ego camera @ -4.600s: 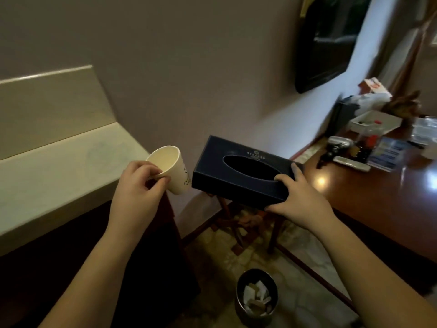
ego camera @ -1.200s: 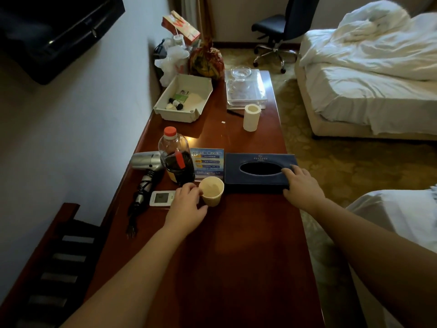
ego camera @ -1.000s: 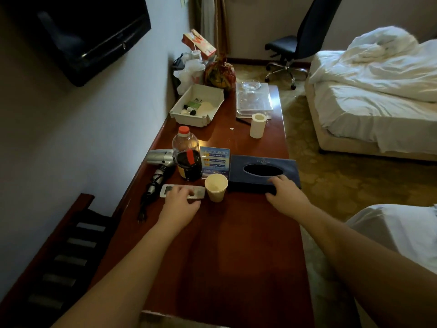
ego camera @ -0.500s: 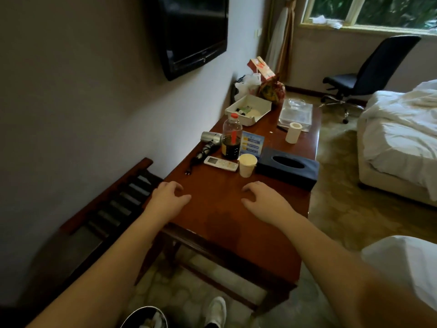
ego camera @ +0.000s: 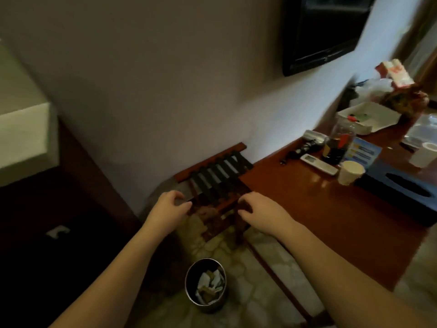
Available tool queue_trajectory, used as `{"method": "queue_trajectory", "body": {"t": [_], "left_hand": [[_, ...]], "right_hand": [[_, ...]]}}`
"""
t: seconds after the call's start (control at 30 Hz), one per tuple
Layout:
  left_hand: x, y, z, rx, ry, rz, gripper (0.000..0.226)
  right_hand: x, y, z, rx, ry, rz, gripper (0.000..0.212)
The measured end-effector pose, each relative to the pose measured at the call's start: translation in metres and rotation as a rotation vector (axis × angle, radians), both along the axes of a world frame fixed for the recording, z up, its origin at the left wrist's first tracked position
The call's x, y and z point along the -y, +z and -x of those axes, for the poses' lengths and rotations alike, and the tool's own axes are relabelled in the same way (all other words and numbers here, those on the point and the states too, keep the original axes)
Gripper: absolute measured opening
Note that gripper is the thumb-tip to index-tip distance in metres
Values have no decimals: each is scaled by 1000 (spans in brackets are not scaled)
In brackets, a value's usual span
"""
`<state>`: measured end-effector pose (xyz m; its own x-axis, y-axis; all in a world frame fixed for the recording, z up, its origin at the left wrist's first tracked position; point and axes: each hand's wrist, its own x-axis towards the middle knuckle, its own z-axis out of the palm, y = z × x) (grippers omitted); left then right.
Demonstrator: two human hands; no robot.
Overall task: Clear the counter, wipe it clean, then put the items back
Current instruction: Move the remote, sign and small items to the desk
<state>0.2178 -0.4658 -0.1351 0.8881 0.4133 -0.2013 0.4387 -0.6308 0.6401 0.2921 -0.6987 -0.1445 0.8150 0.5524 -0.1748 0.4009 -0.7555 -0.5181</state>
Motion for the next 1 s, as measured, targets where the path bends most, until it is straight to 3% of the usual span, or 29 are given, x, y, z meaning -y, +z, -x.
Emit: {"method": "queue_trajectory", "body": {"t": [0.3,0.73,1.0], "left_hand": [[-141,23,138,70,396,19,36],[-341,68,339,169,591,131,35],[-434,89,416,272,726,-23,28]], "right_hand": [[-189,13,70,39,326,-26,41],[-428,50,203,25,667,-76,35],[-528,100,253,141,722,-88,30]]}}
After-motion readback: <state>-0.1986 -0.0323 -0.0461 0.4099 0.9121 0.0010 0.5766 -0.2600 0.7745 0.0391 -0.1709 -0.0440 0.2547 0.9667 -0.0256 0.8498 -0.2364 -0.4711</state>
